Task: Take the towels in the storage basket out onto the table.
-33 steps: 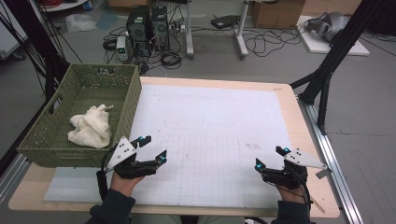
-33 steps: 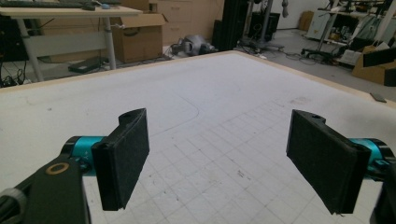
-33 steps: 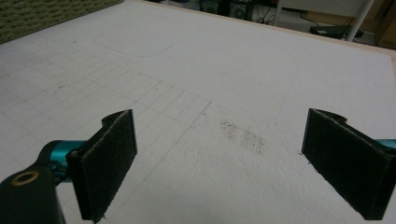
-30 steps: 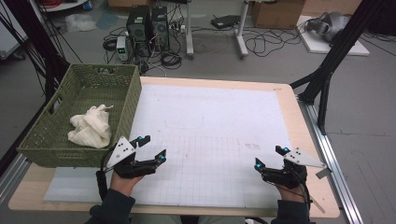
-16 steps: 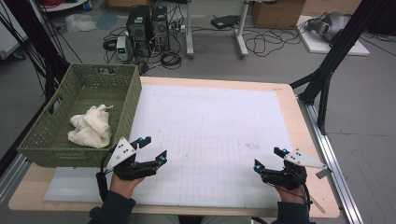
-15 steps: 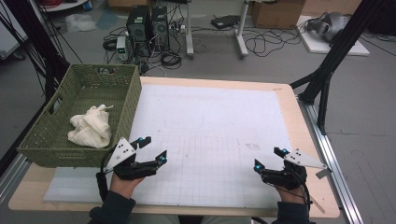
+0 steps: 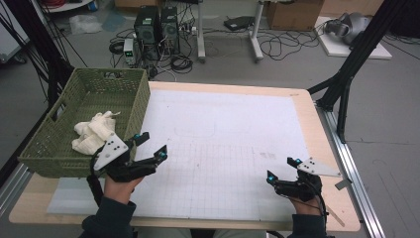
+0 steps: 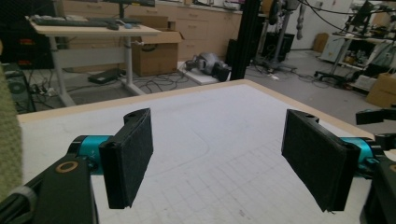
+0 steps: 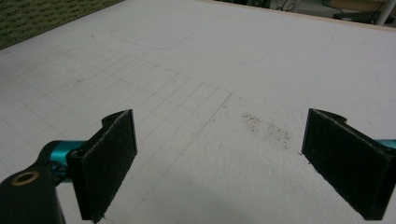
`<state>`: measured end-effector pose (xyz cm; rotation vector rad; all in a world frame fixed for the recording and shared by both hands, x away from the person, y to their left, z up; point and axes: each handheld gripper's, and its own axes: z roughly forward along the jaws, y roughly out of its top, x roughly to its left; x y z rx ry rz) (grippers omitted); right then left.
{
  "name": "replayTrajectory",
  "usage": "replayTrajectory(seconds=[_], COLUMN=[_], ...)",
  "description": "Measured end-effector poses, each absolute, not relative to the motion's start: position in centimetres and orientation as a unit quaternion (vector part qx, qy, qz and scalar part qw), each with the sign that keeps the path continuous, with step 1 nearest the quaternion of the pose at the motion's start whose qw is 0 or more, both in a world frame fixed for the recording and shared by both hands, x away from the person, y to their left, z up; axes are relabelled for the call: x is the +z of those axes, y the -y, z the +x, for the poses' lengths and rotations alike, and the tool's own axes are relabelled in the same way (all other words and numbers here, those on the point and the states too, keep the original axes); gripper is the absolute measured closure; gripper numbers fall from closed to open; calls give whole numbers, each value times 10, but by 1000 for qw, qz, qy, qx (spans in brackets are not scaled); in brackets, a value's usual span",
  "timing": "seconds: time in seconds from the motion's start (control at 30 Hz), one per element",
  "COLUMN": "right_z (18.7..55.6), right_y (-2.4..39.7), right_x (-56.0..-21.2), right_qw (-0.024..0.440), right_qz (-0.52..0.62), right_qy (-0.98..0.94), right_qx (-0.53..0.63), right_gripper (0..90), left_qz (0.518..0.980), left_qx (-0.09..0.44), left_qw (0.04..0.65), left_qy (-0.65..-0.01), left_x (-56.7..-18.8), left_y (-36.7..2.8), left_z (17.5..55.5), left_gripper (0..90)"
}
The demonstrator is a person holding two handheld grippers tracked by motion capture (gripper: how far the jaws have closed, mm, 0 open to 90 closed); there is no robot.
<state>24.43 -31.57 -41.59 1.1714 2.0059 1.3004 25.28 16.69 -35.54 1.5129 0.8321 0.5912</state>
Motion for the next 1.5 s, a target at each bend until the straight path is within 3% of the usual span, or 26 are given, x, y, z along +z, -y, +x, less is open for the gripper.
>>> replayTrajectory(seconds=[0.37, 0.7, 0.93, 1.5], right_z=[239, 238, 240, 240], right_y=[315, 314, 311, 310], right_x=[-413, -412, -413, -414], right_qw=[243, 250, 247, 246], right_qz=[428, 424, 422, 422], right_qy=[-730, -734, -736, -740], right_qx=[475, 469, 467, 463], right_gripper=[95, 95, 95, 95], left_qz=[659, 637, 641, 682], left_qx=[287, 294, 308, 256], left_qw=[607, 614, 577, 450], left_qy=[-340, -362, -401, -516], left_x=[-302, -287, -298, -352], left_y=[-235, -290, -315, -336], left_z=[262, 284, 312, 382], left_gripper=[239, 211, 183, 203])
